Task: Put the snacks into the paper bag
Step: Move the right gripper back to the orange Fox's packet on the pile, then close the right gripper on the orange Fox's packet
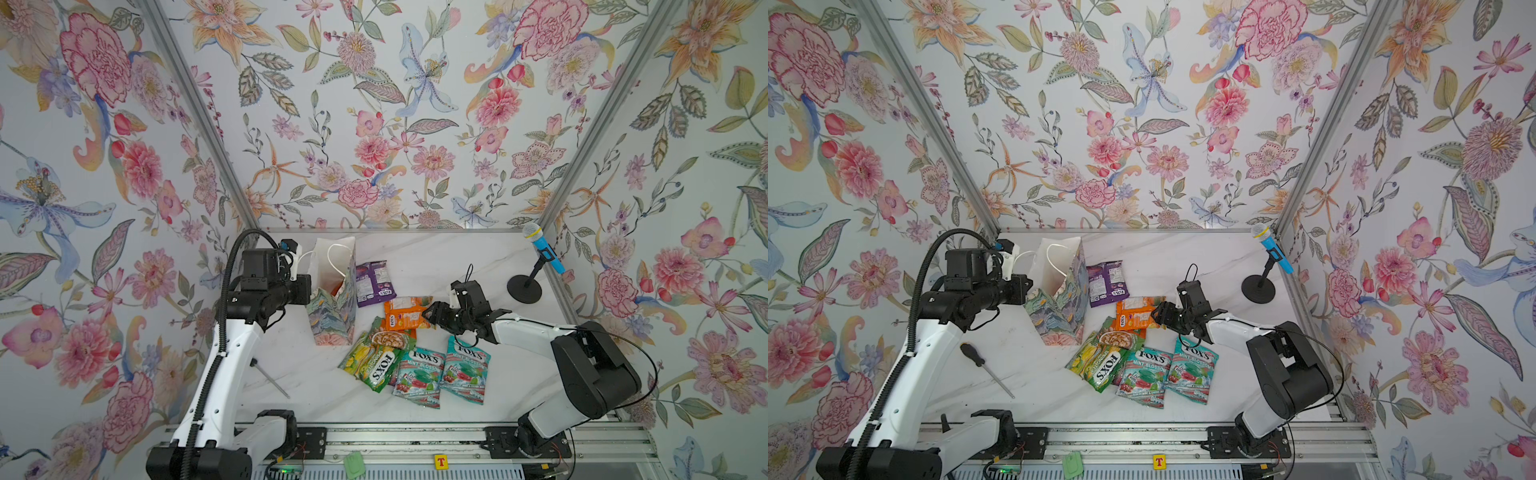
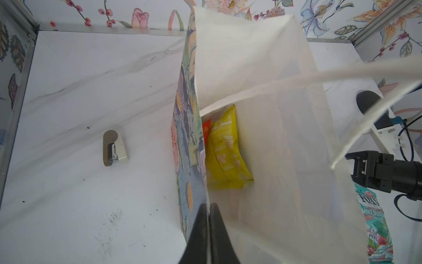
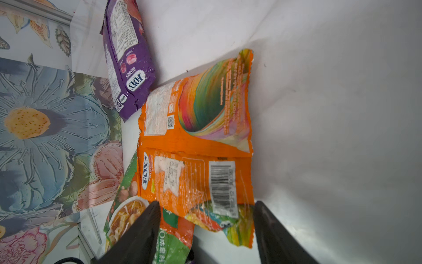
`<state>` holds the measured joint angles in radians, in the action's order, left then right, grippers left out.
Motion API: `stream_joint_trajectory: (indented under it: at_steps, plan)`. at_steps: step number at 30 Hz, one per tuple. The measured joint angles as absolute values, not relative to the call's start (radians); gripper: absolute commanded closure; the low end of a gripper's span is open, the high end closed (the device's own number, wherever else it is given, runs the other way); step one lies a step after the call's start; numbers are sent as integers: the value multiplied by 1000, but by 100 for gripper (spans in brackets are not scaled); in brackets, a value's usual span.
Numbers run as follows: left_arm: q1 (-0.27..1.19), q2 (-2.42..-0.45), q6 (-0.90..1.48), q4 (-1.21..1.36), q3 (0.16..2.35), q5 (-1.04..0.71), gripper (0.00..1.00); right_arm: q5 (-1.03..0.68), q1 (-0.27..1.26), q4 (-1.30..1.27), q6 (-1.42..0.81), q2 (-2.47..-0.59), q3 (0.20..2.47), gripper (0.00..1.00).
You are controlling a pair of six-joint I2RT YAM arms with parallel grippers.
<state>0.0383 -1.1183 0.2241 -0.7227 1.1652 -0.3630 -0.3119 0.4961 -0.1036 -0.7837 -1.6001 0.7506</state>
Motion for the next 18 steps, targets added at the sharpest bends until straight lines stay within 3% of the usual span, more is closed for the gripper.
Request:
stream_joint_trajectory:
  at_steps: [6, 11, 18]
  plan:
    - [38, -1118, 224, -723, 1165, -363, 95, -319, 509, -141, -807, -1645, 751, 40]
    - [38, -1118, 224, -723, 1165, -363, 95, -323, 509, -160, -824, -1648, 751, 67]
    - [36, -1118, 224, -723, 1165, -363, 95, -326, 509, -178, -825, -1647, 751, 95]
